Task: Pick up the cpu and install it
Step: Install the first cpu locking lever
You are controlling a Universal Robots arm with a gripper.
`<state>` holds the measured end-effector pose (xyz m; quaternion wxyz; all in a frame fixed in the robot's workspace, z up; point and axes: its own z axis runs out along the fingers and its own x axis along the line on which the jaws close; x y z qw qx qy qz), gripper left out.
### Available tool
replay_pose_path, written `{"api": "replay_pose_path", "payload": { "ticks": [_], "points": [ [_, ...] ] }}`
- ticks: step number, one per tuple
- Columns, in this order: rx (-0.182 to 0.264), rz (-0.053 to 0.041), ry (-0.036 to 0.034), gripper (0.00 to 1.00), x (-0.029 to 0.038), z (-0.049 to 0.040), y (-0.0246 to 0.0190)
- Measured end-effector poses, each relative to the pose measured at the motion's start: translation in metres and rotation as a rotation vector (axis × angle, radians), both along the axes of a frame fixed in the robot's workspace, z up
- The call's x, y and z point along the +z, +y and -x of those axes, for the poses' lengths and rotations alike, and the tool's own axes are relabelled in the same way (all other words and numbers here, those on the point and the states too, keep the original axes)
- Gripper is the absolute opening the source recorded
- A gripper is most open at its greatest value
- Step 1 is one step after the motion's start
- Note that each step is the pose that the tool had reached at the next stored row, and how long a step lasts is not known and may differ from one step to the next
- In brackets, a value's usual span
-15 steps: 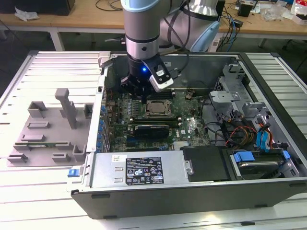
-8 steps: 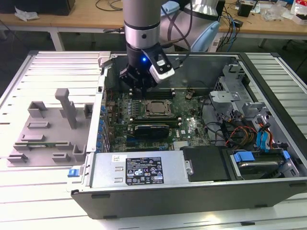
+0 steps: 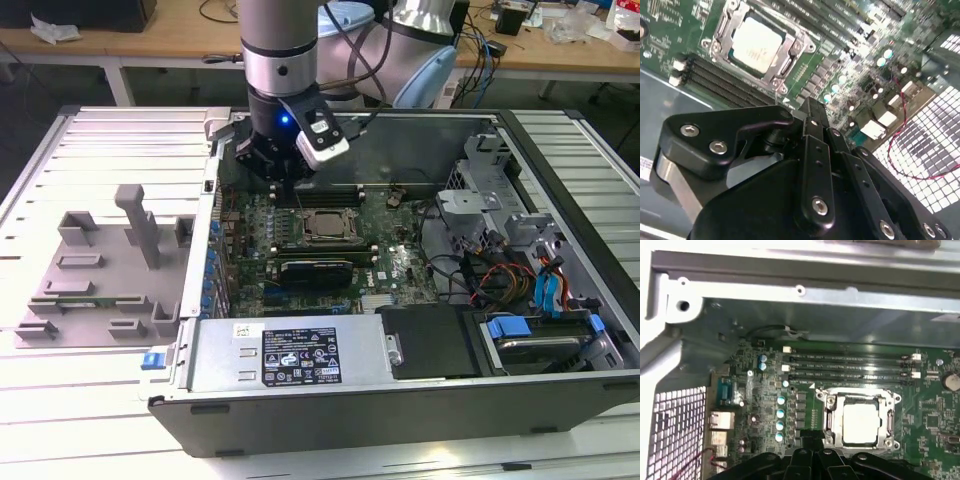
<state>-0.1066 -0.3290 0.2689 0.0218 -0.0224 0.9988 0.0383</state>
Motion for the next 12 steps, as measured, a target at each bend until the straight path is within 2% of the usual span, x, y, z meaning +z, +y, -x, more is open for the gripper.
{"api": "replay_pose_path", "payload": {
  "ticks": [1, 3, 5, 6, 7, 9, 12],
  "points": [
    [0.001, -0.0174, -0.0009, 0.11, 0.0, 0.0016, 0.0],
    [0.004, -0.0685, -0.0027, 0.11, -0.0001, 0.0047, 0.0],
    [0.006, -0.1003, -0.003, 0.11, 0.0, 0.0053, 0.0],
    [0.009, -0.1402, -0.0037, 0.11, -0.0001, 0.006, 0.0],
    [0.01, -0.1532, -0.0039, 0.11, -0.0002, 0.0064, 0.0],
    [0.015, -0.171, -0.0036, 0.11, -0.0012, 0.0076, 0.0],
    [0.023, -0.1826, -0.0033, 0.11, -0.0052, 0.0087, 0.0]
  ]
}}
